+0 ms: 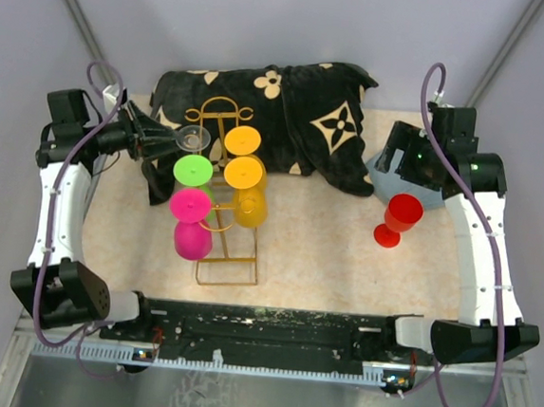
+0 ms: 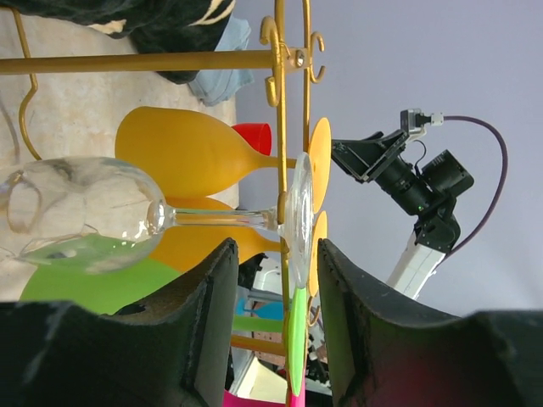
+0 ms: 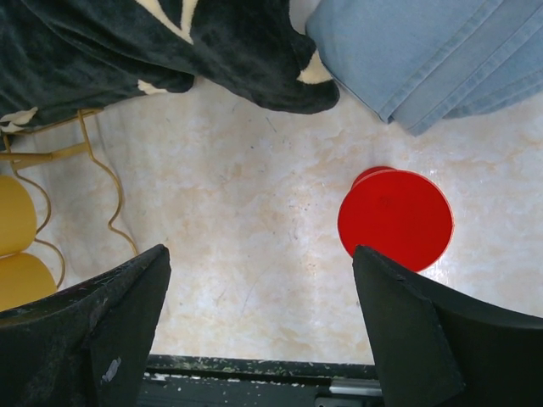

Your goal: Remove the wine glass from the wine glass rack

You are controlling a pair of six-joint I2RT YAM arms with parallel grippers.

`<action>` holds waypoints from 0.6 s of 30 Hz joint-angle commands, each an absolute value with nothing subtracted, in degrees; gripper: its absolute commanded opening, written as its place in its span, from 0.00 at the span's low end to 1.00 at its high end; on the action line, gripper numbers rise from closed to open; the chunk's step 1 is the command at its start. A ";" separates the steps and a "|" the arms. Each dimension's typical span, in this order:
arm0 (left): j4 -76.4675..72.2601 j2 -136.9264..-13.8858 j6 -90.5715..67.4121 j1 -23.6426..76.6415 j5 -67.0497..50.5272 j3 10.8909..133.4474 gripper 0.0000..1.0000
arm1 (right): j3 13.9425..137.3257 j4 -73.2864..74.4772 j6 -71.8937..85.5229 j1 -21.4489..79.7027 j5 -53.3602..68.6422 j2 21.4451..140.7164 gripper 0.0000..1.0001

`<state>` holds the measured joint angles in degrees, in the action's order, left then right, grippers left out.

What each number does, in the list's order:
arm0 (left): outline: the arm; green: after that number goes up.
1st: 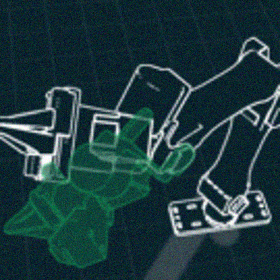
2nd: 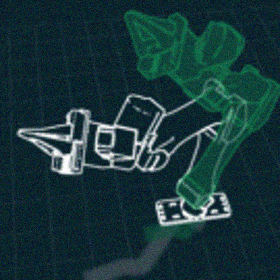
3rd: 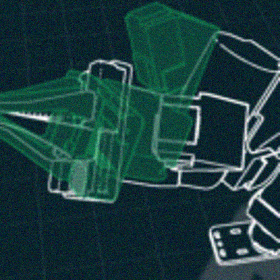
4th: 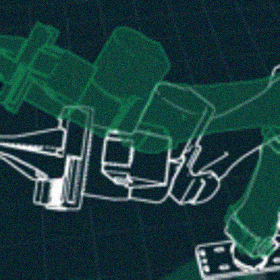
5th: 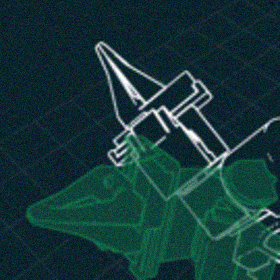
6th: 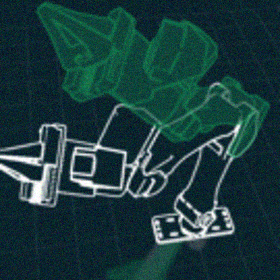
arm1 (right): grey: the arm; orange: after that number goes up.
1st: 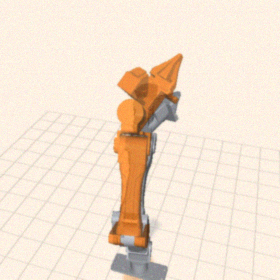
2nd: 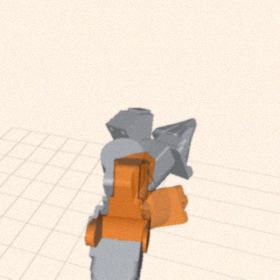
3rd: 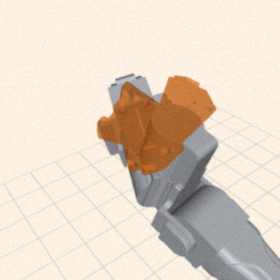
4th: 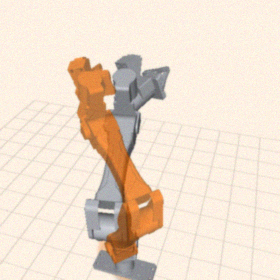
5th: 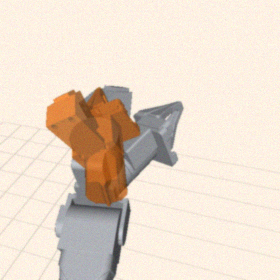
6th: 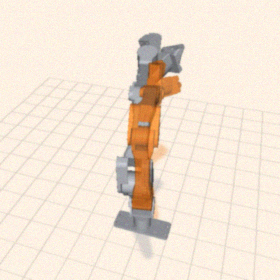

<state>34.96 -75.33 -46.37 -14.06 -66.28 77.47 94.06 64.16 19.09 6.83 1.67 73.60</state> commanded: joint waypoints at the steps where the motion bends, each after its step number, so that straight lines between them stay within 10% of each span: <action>1: 34.01 -75.54 -46.03 -12.86 -66.80 79.77 0.47 | 93.70 61.59 18.57 6.50 2.02 72.30 0.89; 18: 35.23 -75.85 -44.32 -12.82 -65.30 81.13 0.37 | 94.30 61.08 18.29 6.49 2.99 73.61 0.89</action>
<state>34.96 -75.92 -45.36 -12.93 -65.56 79.18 93.73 63.79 19.07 6.83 2.35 73.63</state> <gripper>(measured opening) 0.385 0.892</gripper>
